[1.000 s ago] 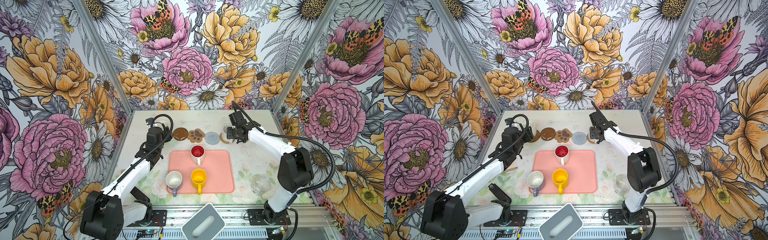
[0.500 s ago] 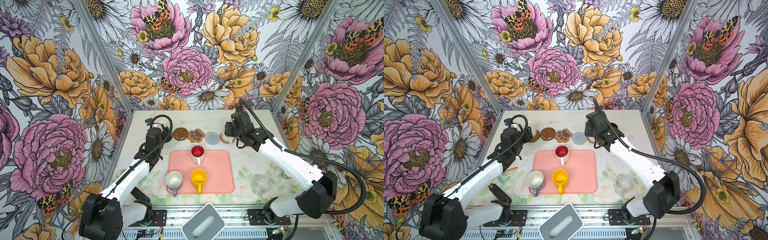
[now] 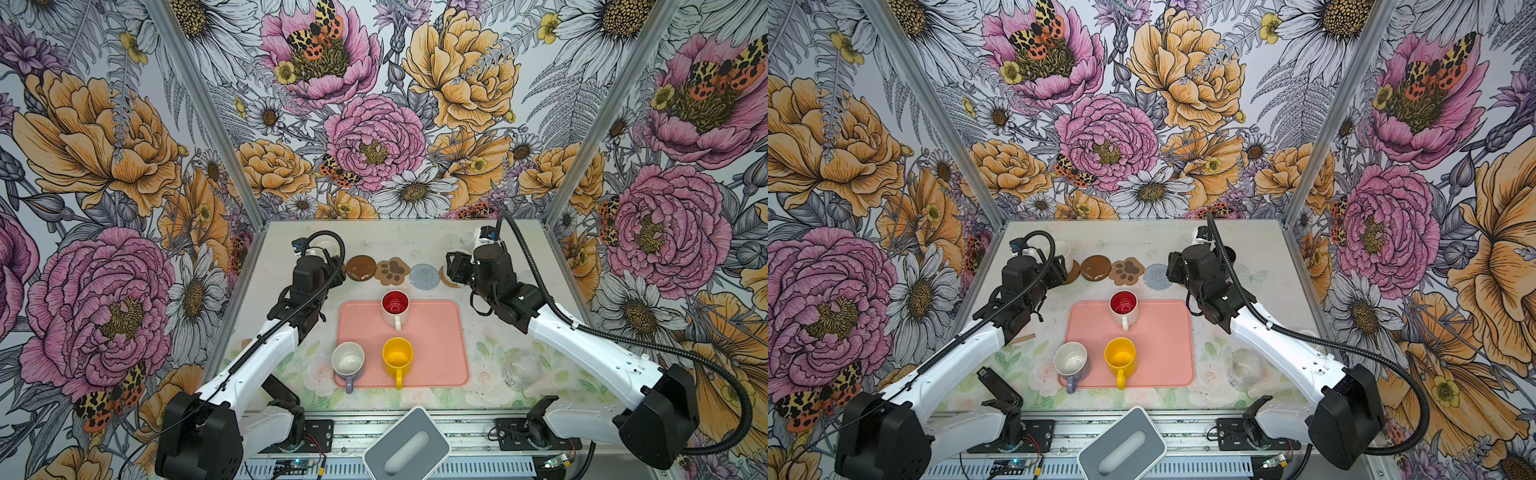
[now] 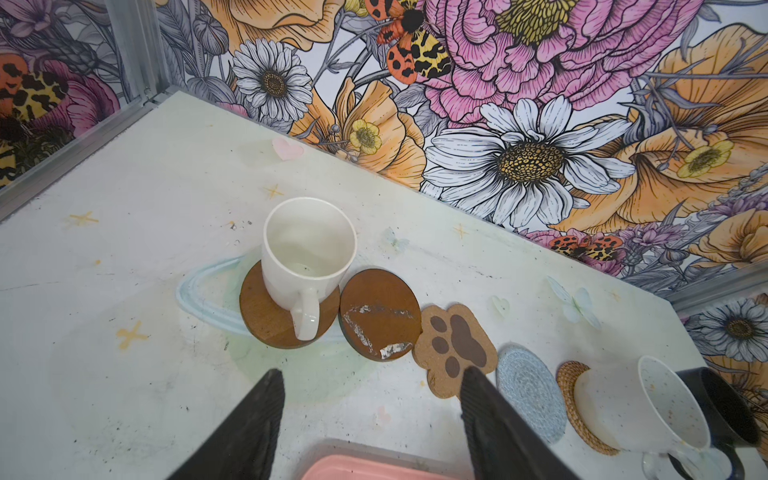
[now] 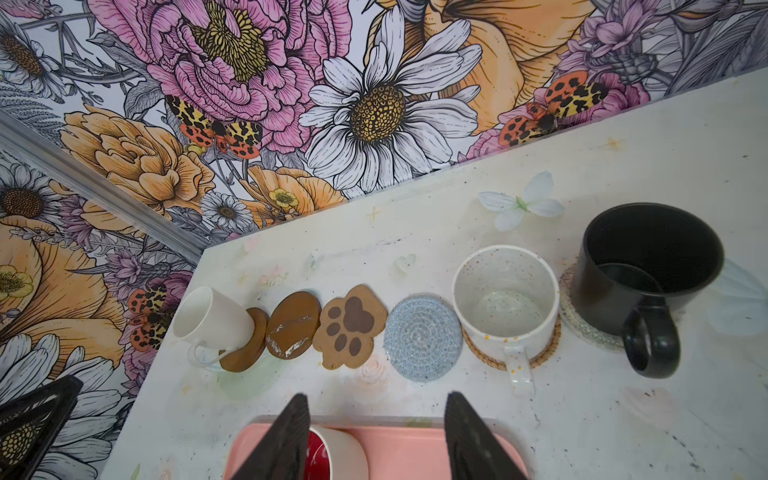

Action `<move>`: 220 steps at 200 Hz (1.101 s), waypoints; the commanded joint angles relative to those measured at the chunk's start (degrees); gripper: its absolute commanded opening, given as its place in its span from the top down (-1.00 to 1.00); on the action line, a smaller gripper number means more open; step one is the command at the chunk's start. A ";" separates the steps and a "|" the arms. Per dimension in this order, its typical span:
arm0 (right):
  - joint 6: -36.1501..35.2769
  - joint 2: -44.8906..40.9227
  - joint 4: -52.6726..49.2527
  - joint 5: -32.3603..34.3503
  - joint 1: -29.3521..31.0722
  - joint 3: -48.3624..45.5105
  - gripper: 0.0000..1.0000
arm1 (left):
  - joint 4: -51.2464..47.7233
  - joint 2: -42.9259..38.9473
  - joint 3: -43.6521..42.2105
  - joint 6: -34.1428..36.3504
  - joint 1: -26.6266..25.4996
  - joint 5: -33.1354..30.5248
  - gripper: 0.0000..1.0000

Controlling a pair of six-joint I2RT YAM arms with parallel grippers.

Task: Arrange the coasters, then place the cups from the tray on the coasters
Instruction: 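Raise the right gripper out of the mug while the left gripper moves forward, then move the left gripper over the red-lined white mug on the pink tray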

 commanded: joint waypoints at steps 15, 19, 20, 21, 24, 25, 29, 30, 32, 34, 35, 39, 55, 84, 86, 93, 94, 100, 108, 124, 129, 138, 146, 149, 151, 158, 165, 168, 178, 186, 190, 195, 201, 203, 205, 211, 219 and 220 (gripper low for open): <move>-0.65 -0.54 2.87 0.79 0.23 -1.34 -0.11 | -9.22 -1.31 4.94 0.69 -4.33 0.11 -0.37; -0.76 -0.66 2.84 0.92 0.21 -1.44 -0.11 | -10.12 -1.30 5.25 1.14 -5.10 -0.20 -0.37; -0.82 -0.67 2.84 0.93 0.17 -1.50 -0.11 | -10.34 -1.26 5.29 1.19 -5.31 -0.30 -0.37; -0.85 -0.68 2.84 0.98 0.14 -1.53 -0.11 | -10.54 -1.29 5.31 1.22 -5.45 -0.39 -0.37; -1.00 -0.76 2.84 1.03 0.17 -1.57 -0.11 | -11.27 -1.31 5.45 1.44 -6.09 -0.72 -0.37; -1.07 -0.81 2.84 1.03 0.15 -1.61 -0.11 | -11.45 -1.31 5.47 1.52 -6.28 -0.82 -0.37; -1.15 -0.96 2.84 1.10 0.13 -1.85 -0.11 | -12.18 -1.27 5.62 1.75 -7.02 -1.28 -0.37; -1.19 -1.00 2.84 1.11 0.13 -1.88 -0.11 | -12.34 -1.24 5.65 1.81 -7.19 -1.36 -0.37; -1.22 -1.07 2.84 1.16 0.17 -1.97 -0.12 | -12.73 -1.29 5.72 1.92 -7.56 -1.47 -0.37; -1.27 -1.11 2.84 1.24 0.13 -2.04 -0.12 | -13.09 -1.31 5.80 1.99 -7.91 -1.57 -0.37; -1.29 -1.16 2.84 1.22 0.13 -2.11 -0.12 | -13.28 -1.31 5.83 2.02 -8.07 -1.60 -0.37; -1.34 -1.33 2.84 1.34 0.12 -2.19 -0.12 | -13.95 -1.32 5.92 2.02 -8.68 -1.63 -0.37; -1.67 -2.08 2.84 1.85 0.03 -3.01 -0.14 | -16.11 -1.35 6.71 1.96 -10.58 -0.46 -0.37; -1.83 -3.66 2.84 2.52 -0.88 -4.53 -0.16 | -19.03 -1.27 7.83 2.24 -14.26 0.85 -0.37; -1.89 -3.80 2.84 2.57 -0.92 -4.66 -0.16 | -19.23 -1.19 7.97 2.22 -14.53 0.77 -0.37; -1.83 -4.19 2.84 2.78 -1.24 -5.04 -0.17 | -20.18 -0.83 8.18 2.22 -15.31 0.82 -0.37; -1.79 -4.24 2.84 2.83 -1.26 -5.06 -0.17 | -20.30 -0.80 8.20 2.22 -15.38 0.78 -0.37; -1.85 -4.44 2.84 2.92 -1.56 -5.34 -0.18 | -20.97 -0.43 8.40 2.11 -15.99 0.62 -0.37; -1.82 -4.68 2.84 2.89 -1.92 -5.68 -0.18 | -21.76 0.25 8.50 2.00 -16.80 0.45 -0.37; -1.80 -4.77 2.84 2.66 -2.66 -6.29 -0.19 | -23.01 2.25 9.01 1.30 -17.95 1.19 -0.37; -1.76 -4.81 2.84 2.48 -2.86 -6.41 -0.19 | -23.36 2.95 9.22 1.18 -18.20 1.96 -0.37; -1.82 -4.66 2.84 1.82 -3.33 -6.55 -0.20 | -23.82 4.39 9.66 0.78 -18.54 4.46 -0.37; -1.98 -4.39 2.84 0.85 -3.71 -6.57 -0.20 | -24.34 5.81 10.10 0.51 -18.90 6.30 -0.37; -1.94 -4.33 2.84 0.57 -3.82 -6.50 -0.21 | -24.50 6.33 10.19 0.41 -19.09 6.88 -0.37; -1.93 -4.23 2.84 0.39 -3.90 -6.56 -0.21 | -24.60 6.62 10.34 0.39 -19.19 7.13 -0.37; -1.80 -3.97 2.84 -0.16 -4.18 -6.49 -0.22 | -25.08 7.83 10.77 0.20 -19.82 7.90 -0.37; -1.76 -3.82 2.84 -0.44 -4.31 -6.41 -0.22 | -25.68 9.02 11.14 0.11 -20.46 8.29 -0.37; -1.68 -3.69 2.84 -0.52 -4.37 -6.40 -0.22 | -26.01 9.42 11.35 0.11 -20.75 8.29 -0.37; -1.67 -3.33 2.86 -0.80 -4.45 -6.38 -0.22 | -26.82 10.95 12.01 0.11 -21.80 8.15 -0.38; -1.67 -3.19 2.85 -0.94 -4.48 -6.35 -0.23 | -27.57 11.99 12.42 0.03 -22.62 7.83 -0.39; -1.67 -3.08 2.84 -1.01 -4.54 -6.31 -0.23 | -27.91 12.46 12.62 -0.04 -23.01 7.67 -0.39; -1.67 -3.02 2.84 -1.04 -4.57 -6.30 -0.23 | -28.35 13.00 12.93 -0.06 -23.44 7.41 -0.39; -1.73 -2.89 2.84 -1.14 -4.58 -6.31 -0.23 | -28.69 13.54 13.18 -0.20 -23.88 7.22 -0.39; -1.75 -2.88 2.84 -1.22 -4.66 -6.24 -0.23 | -28.79 13.67 13.21 -0.24 -24.06 7.09 -0.39; -1.69 -2.82 2.84 -1.20 -4.70 -6.23 -0.23 | -28.88 13.86 13.36 -0.24 -24.17 7.01 -0.39; -1.67 -2.79 2.84 -1.25 -4.67 -6.16 -0.23 | -29.10 14.21 13.41 -0.35 -24.53 6.77 -0.39; -1.58 -2.73 2.84 -1.29 -4.74 -6.22 -0.23 | -29.29 14.56 13.74 -0.42 -25.09 6.40 -0.39; -1.62 -2.72 2.84 -1.27 -4.77 -6.22 -0.23 | -29.33 14.62 13.75 -0.42 -25.19 6.39 -0.39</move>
